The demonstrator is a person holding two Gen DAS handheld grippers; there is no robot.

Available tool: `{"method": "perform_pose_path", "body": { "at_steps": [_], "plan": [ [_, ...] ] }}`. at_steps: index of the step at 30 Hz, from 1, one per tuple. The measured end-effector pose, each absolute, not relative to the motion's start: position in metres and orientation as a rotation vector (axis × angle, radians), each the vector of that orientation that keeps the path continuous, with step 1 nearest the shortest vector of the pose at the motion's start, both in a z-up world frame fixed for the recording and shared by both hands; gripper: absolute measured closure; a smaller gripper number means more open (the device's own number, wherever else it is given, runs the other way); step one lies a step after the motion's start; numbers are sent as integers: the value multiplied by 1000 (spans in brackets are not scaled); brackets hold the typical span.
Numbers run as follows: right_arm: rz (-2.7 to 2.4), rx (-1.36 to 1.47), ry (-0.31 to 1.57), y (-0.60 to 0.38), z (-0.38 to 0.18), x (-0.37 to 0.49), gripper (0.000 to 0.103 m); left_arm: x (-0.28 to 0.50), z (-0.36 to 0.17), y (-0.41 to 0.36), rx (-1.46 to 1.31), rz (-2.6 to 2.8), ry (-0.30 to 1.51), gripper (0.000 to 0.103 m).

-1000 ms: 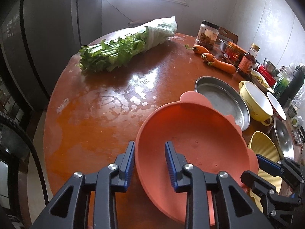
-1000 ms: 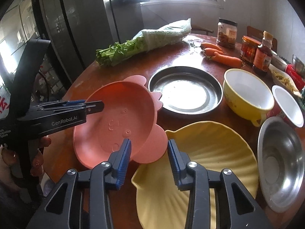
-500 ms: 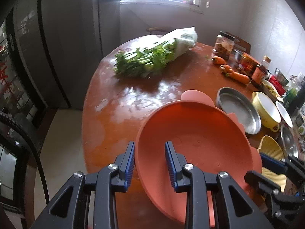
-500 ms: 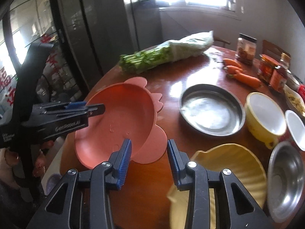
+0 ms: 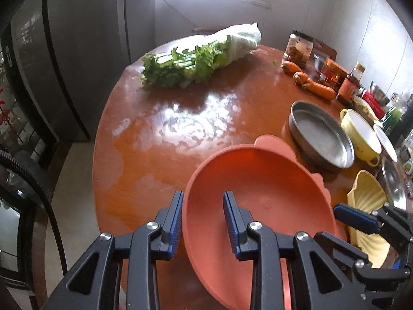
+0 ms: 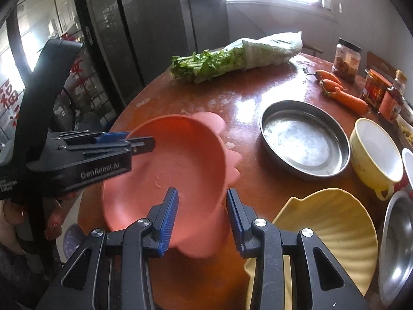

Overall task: Organize plates and bowls
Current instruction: 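Lift the pink bowl with the left gripper, set it down, open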

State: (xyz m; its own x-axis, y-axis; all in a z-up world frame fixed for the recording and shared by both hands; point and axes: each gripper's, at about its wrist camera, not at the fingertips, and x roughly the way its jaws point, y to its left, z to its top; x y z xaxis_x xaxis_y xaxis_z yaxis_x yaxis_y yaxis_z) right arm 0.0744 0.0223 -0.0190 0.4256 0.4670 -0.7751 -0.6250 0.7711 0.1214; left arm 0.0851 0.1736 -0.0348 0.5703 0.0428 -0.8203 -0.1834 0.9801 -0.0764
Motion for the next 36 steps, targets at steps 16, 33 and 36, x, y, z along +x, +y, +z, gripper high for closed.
{"method": "perform_pose_path", "body": {
  "at_steps": [16,33,36],
  "plan": [
    [705,-202,900,28,-23,80,63,93,-35,182,-181,156,933,71],
    [659,-147,846,3,-3,77,53,77,-2,173,-145,201,852,55],
    [645,-140,835,-4,2,75,51,75,3,166,-137,187,842,54]
  ]
}}
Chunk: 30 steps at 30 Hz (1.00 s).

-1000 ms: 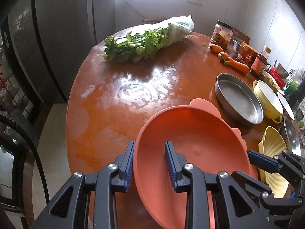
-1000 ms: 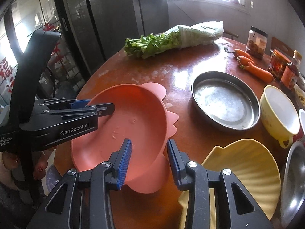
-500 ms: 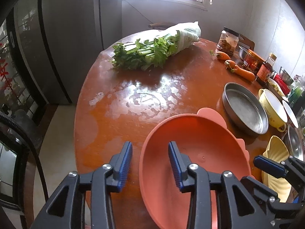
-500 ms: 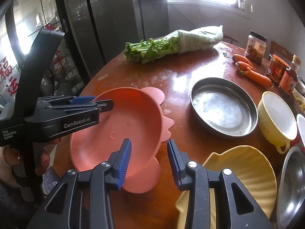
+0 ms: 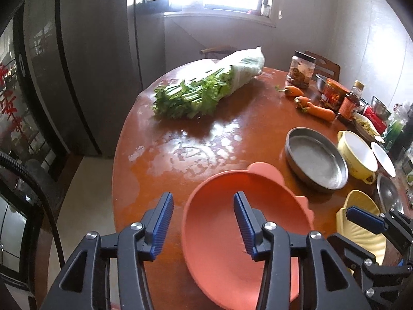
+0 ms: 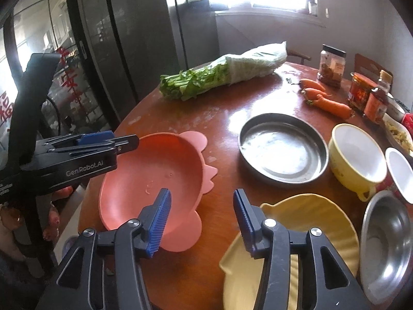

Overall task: Organize plates and bowls
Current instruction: 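Lift the pink bowl with the left gripper, set it down, open, then grasp the yellow shell-shaped plate rim with the left gripper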

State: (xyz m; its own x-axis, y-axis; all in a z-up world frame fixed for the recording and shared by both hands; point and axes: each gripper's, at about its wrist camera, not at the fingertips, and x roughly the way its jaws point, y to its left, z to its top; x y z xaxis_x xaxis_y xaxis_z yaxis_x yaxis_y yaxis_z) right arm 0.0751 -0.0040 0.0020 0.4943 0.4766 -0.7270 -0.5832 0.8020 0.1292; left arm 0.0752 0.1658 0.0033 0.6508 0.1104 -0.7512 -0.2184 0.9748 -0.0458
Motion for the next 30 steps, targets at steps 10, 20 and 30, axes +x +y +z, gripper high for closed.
{"method": "perform_pose_path", "body": {
  "at_steps": [10,20,30],
  "plan": [
    [576,-111,785,-39,17,69,42,69,22,130,-101,128,806,47],
    [488,-115,715,-74,36,61,36,72,35,88,-56,66,783,42],
    [445,-82,694,-110,40,56,34,75,39,44,-1,5,782,42]
  ]
}}
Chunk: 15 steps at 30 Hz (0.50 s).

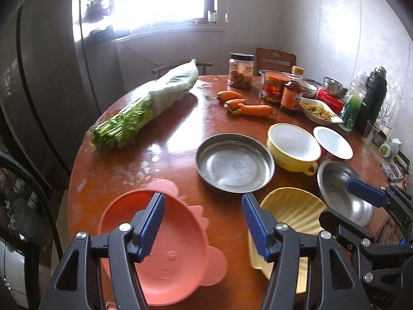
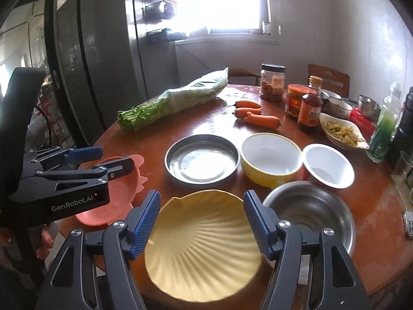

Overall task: Organize plates and bowls
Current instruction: 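Grasp the yellow shell-shaped plate rim with the left gripper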

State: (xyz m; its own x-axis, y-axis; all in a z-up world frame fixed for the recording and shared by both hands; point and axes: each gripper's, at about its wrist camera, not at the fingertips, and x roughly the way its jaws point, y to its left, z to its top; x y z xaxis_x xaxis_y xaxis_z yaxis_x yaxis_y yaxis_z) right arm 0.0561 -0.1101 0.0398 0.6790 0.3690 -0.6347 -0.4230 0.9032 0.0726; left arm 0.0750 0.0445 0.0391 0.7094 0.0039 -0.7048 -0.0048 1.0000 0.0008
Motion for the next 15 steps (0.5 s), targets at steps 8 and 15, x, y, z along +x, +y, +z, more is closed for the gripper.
{"method": "perform_pose_path", "body": {
  "at_steps": [8,15],
  "plan": [
    [414,-61,691,-136,39,51,34,74,36,19,32,-29,791,42],
    [397,-50,692,-147,36,43,34,74,28,4,53,-46,807,42]
  ]
}}
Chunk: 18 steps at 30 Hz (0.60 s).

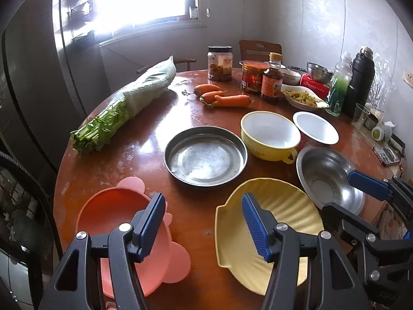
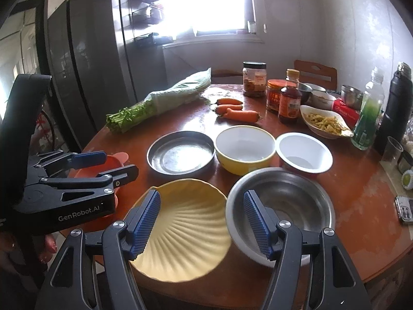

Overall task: Organize plates and bowls
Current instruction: 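Grasp the yellow shell-shaped plate rim with the left gripper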

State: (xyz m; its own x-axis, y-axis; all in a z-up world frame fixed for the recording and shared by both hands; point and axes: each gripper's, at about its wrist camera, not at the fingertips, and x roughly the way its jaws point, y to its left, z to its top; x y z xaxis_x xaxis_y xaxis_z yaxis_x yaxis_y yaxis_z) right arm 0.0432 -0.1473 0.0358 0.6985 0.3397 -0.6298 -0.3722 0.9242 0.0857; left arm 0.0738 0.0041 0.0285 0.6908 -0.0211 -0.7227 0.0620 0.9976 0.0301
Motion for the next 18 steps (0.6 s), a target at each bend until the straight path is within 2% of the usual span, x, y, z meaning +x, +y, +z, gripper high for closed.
{"method": "perform_pose_path", "body": {
  "at_steps": [18],
  "plan": [
    [398,-14,755,-164,12,21,34,78,-2,-6,73,-95,884,42]
  ]
}}
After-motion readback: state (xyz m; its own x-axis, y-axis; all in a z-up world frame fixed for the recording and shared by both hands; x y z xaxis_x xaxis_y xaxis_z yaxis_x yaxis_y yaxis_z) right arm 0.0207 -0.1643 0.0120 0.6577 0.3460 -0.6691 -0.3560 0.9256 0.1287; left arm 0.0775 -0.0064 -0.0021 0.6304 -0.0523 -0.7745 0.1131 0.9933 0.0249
